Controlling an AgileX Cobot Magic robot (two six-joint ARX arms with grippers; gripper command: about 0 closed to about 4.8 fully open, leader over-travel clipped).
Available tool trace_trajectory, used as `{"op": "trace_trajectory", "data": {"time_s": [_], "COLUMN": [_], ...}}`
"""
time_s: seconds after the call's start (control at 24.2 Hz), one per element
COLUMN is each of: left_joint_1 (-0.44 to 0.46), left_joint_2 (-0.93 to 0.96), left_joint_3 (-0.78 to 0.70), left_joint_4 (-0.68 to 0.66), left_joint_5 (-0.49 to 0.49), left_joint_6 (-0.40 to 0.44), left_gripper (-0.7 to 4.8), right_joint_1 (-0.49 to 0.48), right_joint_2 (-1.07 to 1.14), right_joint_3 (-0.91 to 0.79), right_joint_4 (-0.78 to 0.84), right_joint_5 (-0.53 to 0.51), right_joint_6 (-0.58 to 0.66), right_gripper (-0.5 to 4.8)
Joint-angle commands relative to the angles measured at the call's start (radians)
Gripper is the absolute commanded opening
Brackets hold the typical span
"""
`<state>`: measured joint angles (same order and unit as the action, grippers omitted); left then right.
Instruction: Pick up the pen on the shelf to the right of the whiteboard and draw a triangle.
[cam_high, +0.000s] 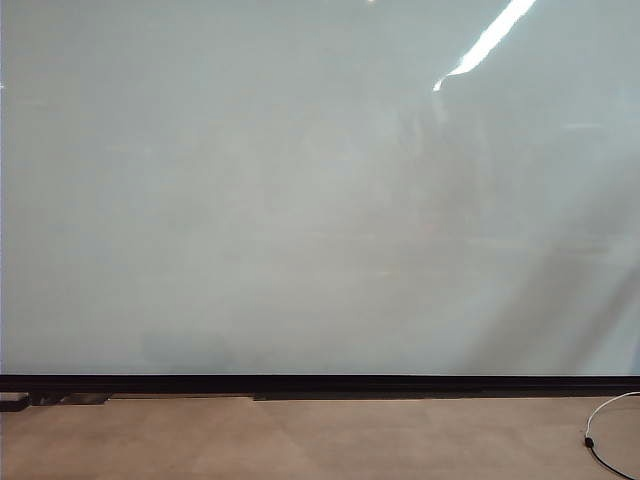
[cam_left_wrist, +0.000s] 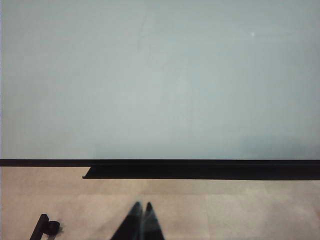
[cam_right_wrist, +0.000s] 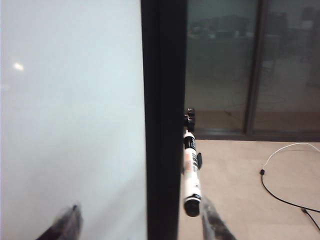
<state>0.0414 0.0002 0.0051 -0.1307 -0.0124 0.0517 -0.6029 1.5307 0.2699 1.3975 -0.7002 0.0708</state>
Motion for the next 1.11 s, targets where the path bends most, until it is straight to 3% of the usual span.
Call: {"op": "trace_trajectory", "data": {"time_s": [0.04,0.37,0.58,1.11], "left_joint_1": [0.0,0.0,0.0,0.0], "left_joint_2": [0.0,0.0,0.0,0.0], "left_joint_3": [0.003,0.003,0.003,0.003], "left_joint_4": [0.012,0.012,0.012,0.012], "left_joint_5": [0.0,0.009,0.01,0.01], "left_joint_6": [0.0,0.0,0.0,0.0], "left_gripper": [-0.05,-0.05,-0.05,-0.05], "right_joint_1": [0.027,0.038,0.039,0.077], "right_joint_2": [0.078,0.273,0.386,0.447], "right_joint_3": [0.056,0.222,0.304,0.389], "right_joint_4": [0.02,0.02,0.02,0.02], "right_joint_5": [-0.016,-0.016,-0.017,0.025], "right_joint_6": [-0.106,-0.135,-0.089,-0.016], "right_gripper": [3.11,3.1,3.06,3.06]}}
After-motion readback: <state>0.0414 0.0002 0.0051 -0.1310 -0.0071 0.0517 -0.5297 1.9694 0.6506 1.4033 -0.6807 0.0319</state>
